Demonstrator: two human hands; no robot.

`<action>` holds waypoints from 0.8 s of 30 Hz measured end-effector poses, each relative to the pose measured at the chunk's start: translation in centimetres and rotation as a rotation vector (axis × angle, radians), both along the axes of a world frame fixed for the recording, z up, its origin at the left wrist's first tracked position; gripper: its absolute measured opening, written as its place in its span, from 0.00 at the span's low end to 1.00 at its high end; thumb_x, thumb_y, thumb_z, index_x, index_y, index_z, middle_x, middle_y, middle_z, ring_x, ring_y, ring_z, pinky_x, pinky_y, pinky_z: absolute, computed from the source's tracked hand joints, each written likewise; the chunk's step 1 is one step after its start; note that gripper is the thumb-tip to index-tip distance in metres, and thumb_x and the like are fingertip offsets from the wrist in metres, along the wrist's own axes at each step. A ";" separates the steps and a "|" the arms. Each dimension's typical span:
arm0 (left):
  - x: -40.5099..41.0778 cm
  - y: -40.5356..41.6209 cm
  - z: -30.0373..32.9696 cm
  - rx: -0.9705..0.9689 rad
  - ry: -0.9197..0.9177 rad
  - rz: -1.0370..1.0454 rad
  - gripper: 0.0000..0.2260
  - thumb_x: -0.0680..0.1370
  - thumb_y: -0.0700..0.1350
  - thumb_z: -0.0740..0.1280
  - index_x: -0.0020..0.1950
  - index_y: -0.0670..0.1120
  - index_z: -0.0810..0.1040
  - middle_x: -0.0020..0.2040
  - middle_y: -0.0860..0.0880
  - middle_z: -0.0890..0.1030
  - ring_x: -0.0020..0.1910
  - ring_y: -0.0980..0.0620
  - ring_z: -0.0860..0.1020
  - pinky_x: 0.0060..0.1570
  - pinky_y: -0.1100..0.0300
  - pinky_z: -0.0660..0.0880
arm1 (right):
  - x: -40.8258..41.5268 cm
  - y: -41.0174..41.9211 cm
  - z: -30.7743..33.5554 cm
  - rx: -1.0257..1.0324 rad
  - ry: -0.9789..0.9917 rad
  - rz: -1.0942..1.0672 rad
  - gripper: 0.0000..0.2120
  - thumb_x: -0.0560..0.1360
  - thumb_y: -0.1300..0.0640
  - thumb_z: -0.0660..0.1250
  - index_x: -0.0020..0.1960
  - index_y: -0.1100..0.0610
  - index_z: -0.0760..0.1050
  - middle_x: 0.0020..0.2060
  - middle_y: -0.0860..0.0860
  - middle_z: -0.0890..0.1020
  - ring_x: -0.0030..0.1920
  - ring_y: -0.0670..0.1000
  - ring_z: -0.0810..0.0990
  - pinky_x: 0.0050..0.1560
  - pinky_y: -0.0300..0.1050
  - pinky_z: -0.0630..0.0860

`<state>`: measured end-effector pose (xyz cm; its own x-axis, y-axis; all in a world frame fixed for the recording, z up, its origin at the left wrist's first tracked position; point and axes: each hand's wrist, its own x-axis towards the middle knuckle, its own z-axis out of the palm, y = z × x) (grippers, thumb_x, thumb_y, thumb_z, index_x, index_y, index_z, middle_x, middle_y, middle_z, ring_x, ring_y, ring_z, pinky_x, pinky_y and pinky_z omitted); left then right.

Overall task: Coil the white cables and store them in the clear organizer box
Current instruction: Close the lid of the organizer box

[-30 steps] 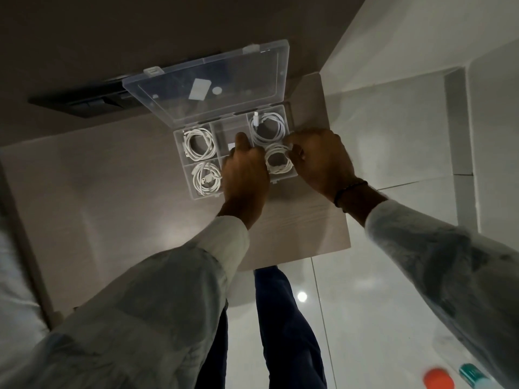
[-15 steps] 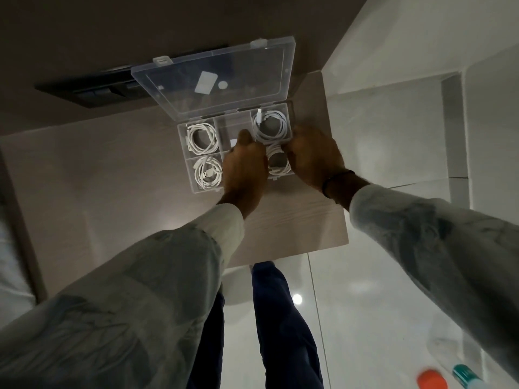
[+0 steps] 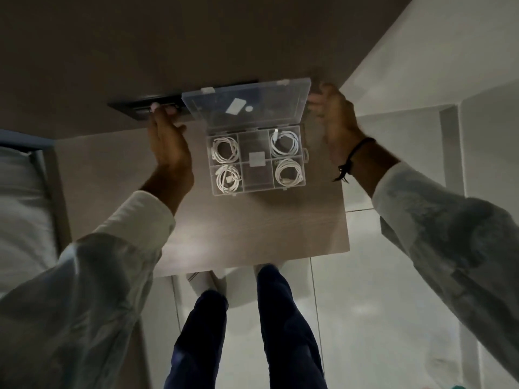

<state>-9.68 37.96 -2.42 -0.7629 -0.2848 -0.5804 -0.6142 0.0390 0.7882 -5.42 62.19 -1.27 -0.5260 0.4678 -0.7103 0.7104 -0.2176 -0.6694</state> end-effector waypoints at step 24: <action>11.0 -3.1 -10.4 -1.265 0.600 -1.549 0.28 0.87 0.41 0.57 0.82 0.34 0.48 0.82 0.31 0.52 0.81 0.33 0.53 0.79 0.43 0.60 | 11.0 -3.8 -9.0 0.898 0.107 1.365 0.27 0.84 0.56 0.60 0.80 0.63 0.58 0.81 0.65 0.53 0.82 0.64 0.50 0.80 0.57 0.60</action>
